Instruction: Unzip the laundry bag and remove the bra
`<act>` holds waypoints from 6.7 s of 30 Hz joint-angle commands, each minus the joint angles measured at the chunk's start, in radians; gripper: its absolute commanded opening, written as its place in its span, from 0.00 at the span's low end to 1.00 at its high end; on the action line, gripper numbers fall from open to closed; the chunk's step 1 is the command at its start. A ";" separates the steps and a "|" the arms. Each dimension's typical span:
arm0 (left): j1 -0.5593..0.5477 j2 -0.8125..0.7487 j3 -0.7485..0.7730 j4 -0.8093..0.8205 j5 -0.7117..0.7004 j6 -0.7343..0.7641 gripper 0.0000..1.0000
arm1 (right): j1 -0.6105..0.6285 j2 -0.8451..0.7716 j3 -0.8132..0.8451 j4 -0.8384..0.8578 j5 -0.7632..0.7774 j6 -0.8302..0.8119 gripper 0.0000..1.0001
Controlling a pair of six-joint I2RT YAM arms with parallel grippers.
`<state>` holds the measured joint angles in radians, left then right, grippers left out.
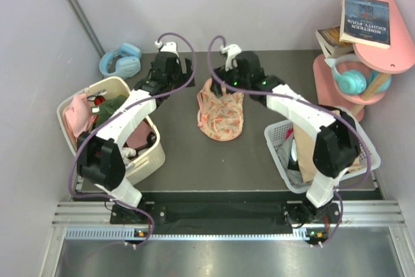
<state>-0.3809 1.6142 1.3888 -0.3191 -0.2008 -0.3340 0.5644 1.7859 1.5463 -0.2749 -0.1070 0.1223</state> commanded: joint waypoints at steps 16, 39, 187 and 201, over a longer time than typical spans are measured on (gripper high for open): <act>0.011 -0.272 0.121 -0.270 -0.132 -0.011 0.99 | 0.338 0.016 -0.276 0.183 0.102 -0.009 0.63; 0.036 -0.326 0.092 -0.273 -0.052 0.006 0.99 | 0.390 0.240 -0.153 0.062 0.291 -0.013 0.37; -0.187 0.260 0.272 -0.170 0.397 0.052 0.00 | -0.268 -0.563 -0.492 -0.118 0.167 0.343 0.85; -0.179 -0.079 0.423 -0.319 -0.118 0.142 0.00 | -0.268 -0.553 -0.508 -0.084 0.182 0.353 0.85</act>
<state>-0.5655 1.6203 1.7683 -0.5705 -0.0898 -0.2100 0.3046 1.2400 1.0042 -0.4072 0.0593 0.4721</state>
